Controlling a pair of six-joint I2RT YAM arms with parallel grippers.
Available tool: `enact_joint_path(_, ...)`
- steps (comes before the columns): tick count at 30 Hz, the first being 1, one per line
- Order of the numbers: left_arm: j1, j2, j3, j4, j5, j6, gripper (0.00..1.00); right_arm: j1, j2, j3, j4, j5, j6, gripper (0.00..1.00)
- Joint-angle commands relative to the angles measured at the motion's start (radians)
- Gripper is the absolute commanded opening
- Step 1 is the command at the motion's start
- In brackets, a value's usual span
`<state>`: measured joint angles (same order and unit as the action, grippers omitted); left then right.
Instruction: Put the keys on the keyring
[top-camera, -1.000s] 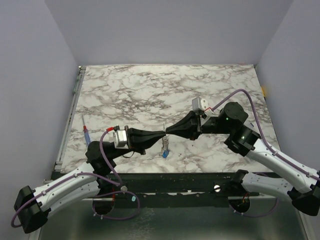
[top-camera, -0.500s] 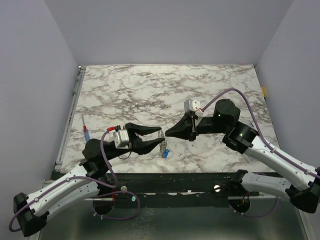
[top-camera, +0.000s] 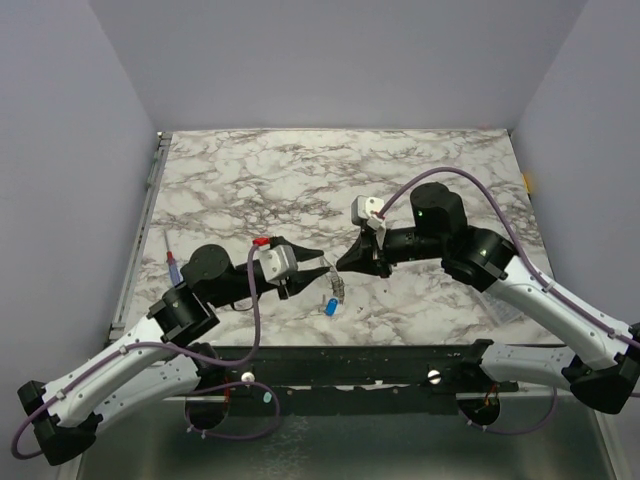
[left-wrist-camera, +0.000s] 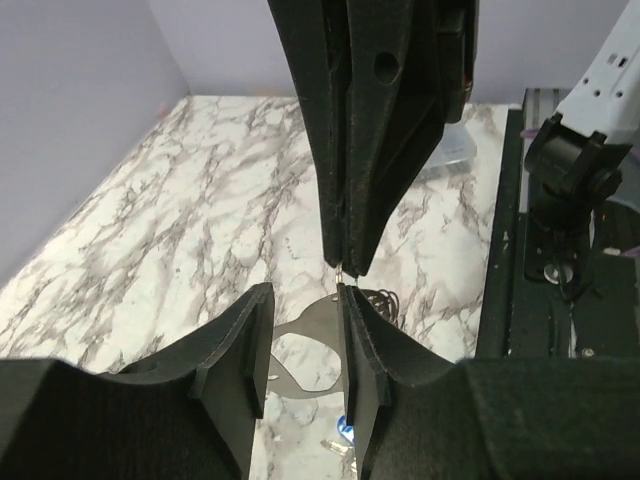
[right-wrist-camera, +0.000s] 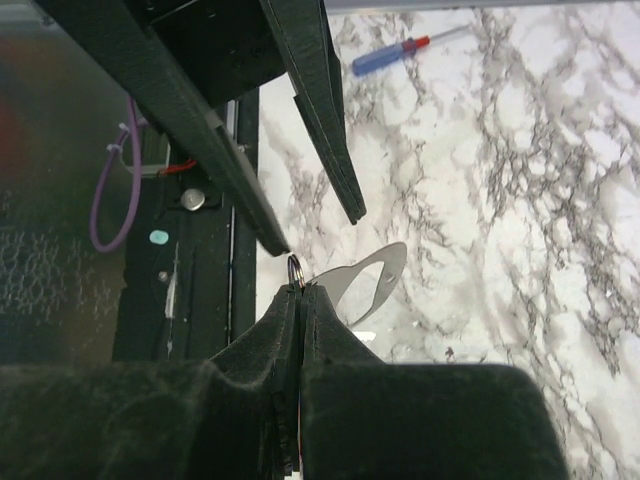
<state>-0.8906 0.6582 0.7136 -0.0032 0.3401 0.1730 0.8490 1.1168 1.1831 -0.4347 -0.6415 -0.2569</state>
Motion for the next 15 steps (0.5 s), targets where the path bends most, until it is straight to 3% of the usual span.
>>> enact_joint_path(1, -0.001, 0.048, 0.067, -0.144, 0.007, 0.075, 0.35, 0.001, 0.002, 0.048, -0.113, 0.032, -0.037, 0.01)
enact_joint_path(9, 0.001, 0.135, 0.141, -0.200, 0.108, 0.091, 0.34, 0.014, -0.004, 0.055, -0.157, 0.077, -0.054, 0.01)
enact_joint_path(15, 0.004, 0.191, 0.190, -0.231, 0.168, 0.086, 0.40, 0.027, 0.011, 0.058, -0.170, 0.113, -0.062, 0.01)
